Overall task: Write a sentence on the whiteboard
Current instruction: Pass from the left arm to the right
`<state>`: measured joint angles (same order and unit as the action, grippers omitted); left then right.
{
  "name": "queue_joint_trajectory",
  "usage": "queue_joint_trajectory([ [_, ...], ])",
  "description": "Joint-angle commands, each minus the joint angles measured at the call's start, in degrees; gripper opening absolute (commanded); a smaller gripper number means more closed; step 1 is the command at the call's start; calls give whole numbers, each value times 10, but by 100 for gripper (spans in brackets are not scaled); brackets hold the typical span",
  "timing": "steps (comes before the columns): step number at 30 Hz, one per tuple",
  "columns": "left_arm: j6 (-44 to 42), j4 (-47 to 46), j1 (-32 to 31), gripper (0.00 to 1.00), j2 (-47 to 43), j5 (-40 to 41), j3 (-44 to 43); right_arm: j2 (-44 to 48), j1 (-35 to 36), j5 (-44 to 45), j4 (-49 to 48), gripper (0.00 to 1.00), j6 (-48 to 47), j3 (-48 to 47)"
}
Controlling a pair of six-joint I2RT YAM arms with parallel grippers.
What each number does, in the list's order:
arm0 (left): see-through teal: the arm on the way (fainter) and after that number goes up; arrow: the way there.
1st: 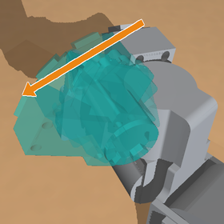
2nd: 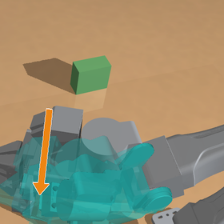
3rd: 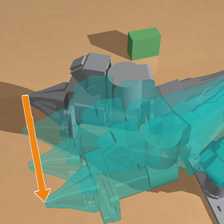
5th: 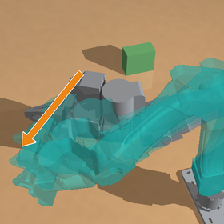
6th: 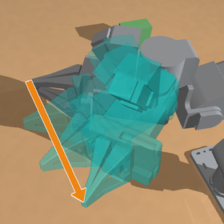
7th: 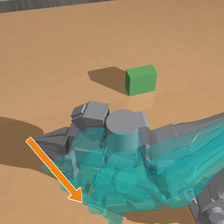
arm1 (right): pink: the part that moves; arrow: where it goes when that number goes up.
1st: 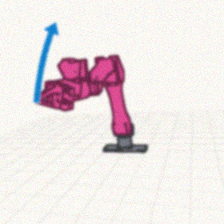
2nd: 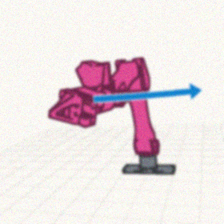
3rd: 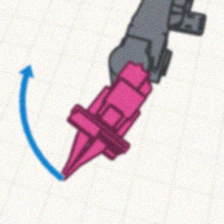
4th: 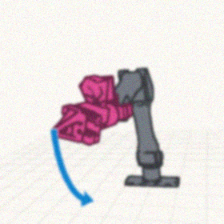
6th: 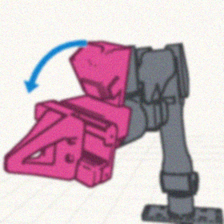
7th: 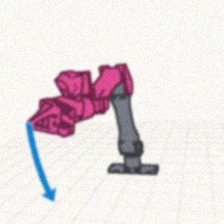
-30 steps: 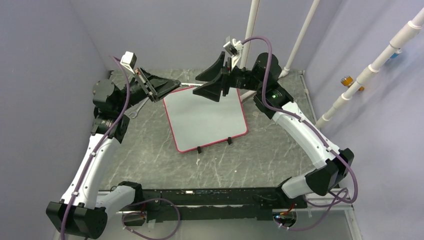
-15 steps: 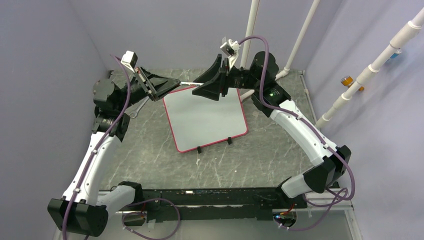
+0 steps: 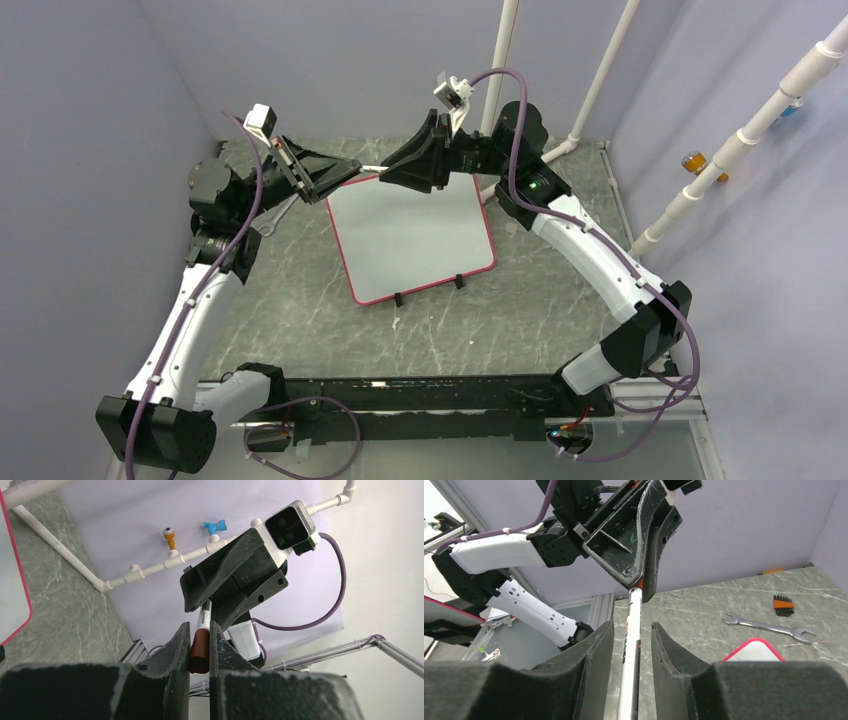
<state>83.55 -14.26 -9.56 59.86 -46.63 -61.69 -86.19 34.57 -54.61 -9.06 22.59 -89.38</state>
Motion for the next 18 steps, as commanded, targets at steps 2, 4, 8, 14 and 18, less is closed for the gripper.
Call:
queue_joint_trajectory([
  [2,-16,-18,2,0,-9,8,-7,0,-2,-16,-21,34,1,-35],
  [4,-20,-13,2,0,-7,8,-8,-1,-2,-16,-23,33,2,-35],
  [8,-24,-7,2,0,-5,7,-9,-4,-2,-19,-31,28,9,-36],
  [14,-32,1,2,0,-4,11,-9,-10,-1,-26,-27,22,11,-40],
  [18,-30,-7,2,0,-3,15,-7,-12,-1,-28,-24,21,10,-41],
])
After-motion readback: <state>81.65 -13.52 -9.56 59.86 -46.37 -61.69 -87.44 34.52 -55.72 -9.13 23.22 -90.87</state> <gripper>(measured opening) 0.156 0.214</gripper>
